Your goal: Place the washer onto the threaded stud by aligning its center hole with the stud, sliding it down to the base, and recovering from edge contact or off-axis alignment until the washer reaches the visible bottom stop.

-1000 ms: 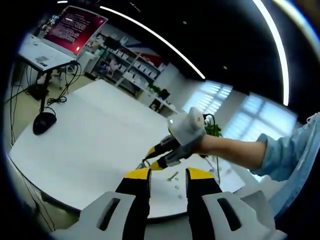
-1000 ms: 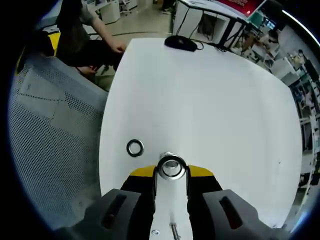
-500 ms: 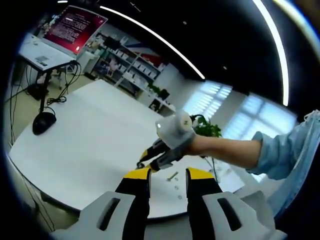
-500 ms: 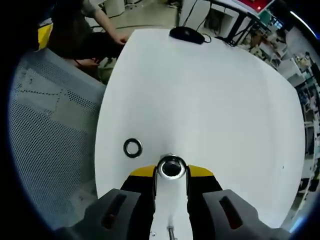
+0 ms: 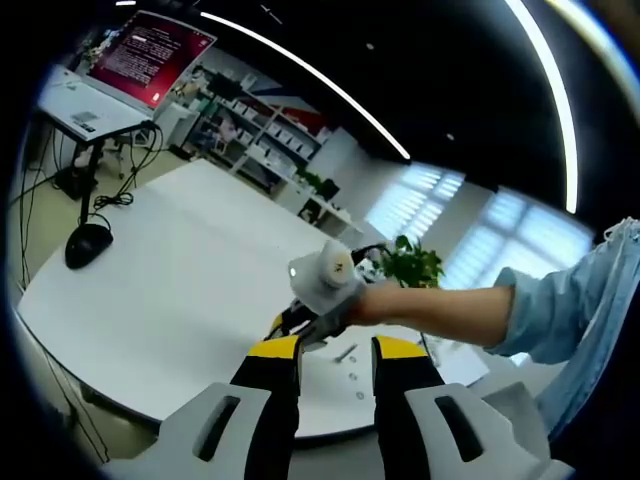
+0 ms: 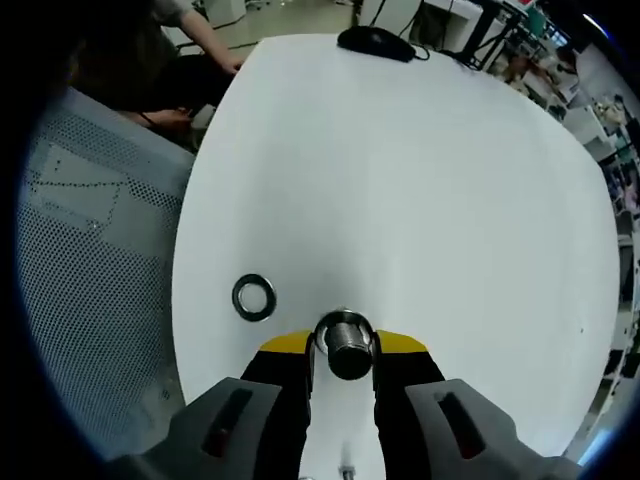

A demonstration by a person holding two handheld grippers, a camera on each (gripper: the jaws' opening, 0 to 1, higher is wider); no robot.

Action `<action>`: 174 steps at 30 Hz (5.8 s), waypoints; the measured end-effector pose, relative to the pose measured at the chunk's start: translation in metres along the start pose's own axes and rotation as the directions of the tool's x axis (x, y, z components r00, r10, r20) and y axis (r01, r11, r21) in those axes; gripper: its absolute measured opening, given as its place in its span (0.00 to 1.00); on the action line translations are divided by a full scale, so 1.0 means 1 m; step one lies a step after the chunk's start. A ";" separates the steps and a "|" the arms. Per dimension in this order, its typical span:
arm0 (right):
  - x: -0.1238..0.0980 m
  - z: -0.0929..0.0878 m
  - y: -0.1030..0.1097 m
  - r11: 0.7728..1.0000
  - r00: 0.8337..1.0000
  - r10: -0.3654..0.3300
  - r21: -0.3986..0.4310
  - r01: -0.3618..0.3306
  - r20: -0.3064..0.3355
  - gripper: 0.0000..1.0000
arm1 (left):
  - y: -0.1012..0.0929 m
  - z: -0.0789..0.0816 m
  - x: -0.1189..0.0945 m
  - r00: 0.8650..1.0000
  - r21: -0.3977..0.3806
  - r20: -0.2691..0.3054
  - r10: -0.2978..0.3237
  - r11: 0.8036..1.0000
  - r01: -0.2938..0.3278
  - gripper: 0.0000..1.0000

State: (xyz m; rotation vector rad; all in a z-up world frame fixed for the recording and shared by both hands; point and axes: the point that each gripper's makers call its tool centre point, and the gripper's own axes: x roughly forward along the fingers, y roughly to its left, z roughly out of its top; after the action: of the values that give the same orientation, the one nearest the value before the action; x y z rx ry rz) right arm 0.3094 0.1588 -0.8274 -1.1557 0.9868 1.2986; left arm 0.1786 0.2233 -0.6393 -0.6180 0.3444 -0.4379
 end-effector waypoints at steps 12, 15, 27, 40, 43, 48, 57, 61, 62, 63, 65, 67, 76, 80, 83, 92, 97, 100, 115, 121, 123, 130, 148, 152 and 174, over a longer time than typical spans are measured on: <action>0.003 -0.004 0.008 0.996 0.999 0.030 -0.087 -0.029 0.015 0.30 | 0.000 0.000 0.000 1.000 0.000 -0.005 -0.003 1.000 0.003 0.25; 0.001 -0.001 0.009 0.998 0.998 0.030 -0.061 -0.026 0.062 0.38 | 0.000 0.000 0.001 1.000 0.002 -0.008 -0.005 1.000 0.005 0.25; -0.041 0.041 0.030 0.976 0.959 0.101 -0.212 -0.044 0.265 0.43 | 0.000 0.000 0.001 1.000 0.001 -0.009 -0.006 1.000 0.006 0.25; -0.017 0.035 0.075 0.917 0.972 0.181 -0.383 -0.111 0.150 0.41 | 0.001 0.000 0.001 1.000 0.002 -0.012 -0.007 1.000 0.007 0.25; -0.007 0.029 0.080 0.914 0.978 0.175 -0.388 -0.120 0.110 0.39 | 0.000 0.000 0.001 1.000 0.002 -0.013 -0.007 1.000 0.007 0.25; 0.005 0.021 0.081 0.910 0.983 0.171 -0.393 -0.133 0.065 0.37 | 0.000 -0.001 0.001 1.000 0.006 -0.016 -0.010 1.000 0.010 0.25; 0.016 0.018 0.078 0.907 0.989 0.141 -0.404 -0.115 0.035 0.34 | 0.001 0.000 0.001 1.000 0.002 -0.009 -0.008 1.000 0.008 0.26; 0.016 0.018 0.078 0.918 0.987 0.157 -0.375 -0.133 0.034 0.28 | 0.001 0.001 0.001 1.000 -0.001 -0.003 -0.009 1.000 0.009 0.26; 0.016 0.018 0.078 0.916 0.987 0.157 -0.378 -0.130 0.042 0.25 | 0.001 0.001 0.001 1.000 0.000 -0.003 -0.009 1.000 0.009 0.26; 0.016 0.018 0.077 0.919 0.986 0.162 -0.372 -0.133 0.047 0.25 | 0.001 0.001 0.001 1.000 0.000 -0.003 -0.010 1.000 0.010 0.26; 0.016 0.018 0.077 0.921 0.985 0.165 -0.367 -0.133 0.057 0.24 | 0.001 0.001 0.001 1.000 -0.001 -0.001 -0.009 1.000 0.009 0.26; 0.016 0.018 0.078 0.921 0.985 0.163 -0.367 -0.129 0.063 0.24 | 0.001 0.002 0.001 1.000 -0.004 0.004 -0.008 1.000 0.008 0.26; 0.012 0.018 0.076 0.939 0.990 0.120 -0.333 -0.089 0.072 0.22 | 0.001 0.002 0.000 1.000 -0.008 0.012 -0.005 1.000 0.005 0.26; -0.003 0.023 0.074 0.949 0.986 0.126 -0.302 -0.088 0.108 0.22 | 0.001 0.002 0.000 1.000 -0.008 0.011 -0.004 1.000 0.004 0.26; -0.011 0.024 0.070 0.950 0.986 0.118 -0.302 -0.078 0.119 0.22 | 0.001 0.002 0.000 1.000 -0.009 0.013 -0.003 1.000 0.003 0.26; -0.042 0.021 0.057 0.958 0.985 0.114 -0.275 -0.075 0.128 0.22 | 0.001 0.002 0.000 1.000 -0.010 0.014 -0.001 1.000 0.001 0.26; -0.055 0.019 0.045 0.959 0.989 0.086 -0.278 -0.051 0.119 0.22 | 0.002 0.003 0.000 1.000 -0.012 0.017 0.000 1.000 0.000 0.26; -0.062 0.019 0.037 0.962 0.990 0.067 -0.273 -0.032 0.121 0.22 | 0.002 0.003 0.000 1.000 -0.013 0.018 0.002 1.000 -0.001 0.26; -0.049 0.011 0.003 0.956 0.998 -0.038 -0.289 0.049 0.043 0.22 | 0.003 0.003 -0.001 1.000 -0.013 0.017 0.003 1.000 -0.003 0.26; -0.034 0.010 -0.002 0.958 0.999 -0.026 -0.283 0.032 0.028 0.22 | 0.003 0.003 0.000 1.000 -0.013 0.016 0.004 1.000 -0.004 0.26; -0.028 0.009 -0.002 0.959 1.000 -0.015 -0.283 0.020 0.020 0.22 | 0.003 0.003 0.000 1.000 -0.013 0.016 0.006 1.000 -0.006 0.26; -0.006 0.005 0.002 0.958 1.000 0.012 -0.287 -0.017 -0.018 0.22 | 0.003 0.003 -0.001 1.000 -0.014 0.016 0.006 1.000 -0.005 0.26; -0.051 -0.015 -0.001 0.987 0.996 -0.028 -0.157 0.042 0.088 0.36 | 0.003 0.007 -0.001 0.999 -0.032 0.040 -0.004 0.999 0.005 0.26; -0.089 -0.036 0.000 0.993 0.987 -0.082 -0.076 0.094 0.141 0.36 | -0.001 -0.001 0.002 1.000 0.012 -0.020 -0.016 1.000 0.016 0.26; -0.254 -0.179 0.102 0.681 0.669 -0.559 0.732 0.031 0.491 0.48 | -0.006 0.002 -0.001 1.000 0.155 -0.018 0.004 0.988 -0.001 0.25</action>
State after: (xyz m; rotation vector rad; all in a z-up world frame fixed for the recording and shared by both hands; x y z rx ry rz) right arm 0.2083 -0.0713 -0.6184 -0.1808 0.5446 0.8209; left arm 0.1772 0.2203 -0.6337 -0.4619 0.3249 -0.4636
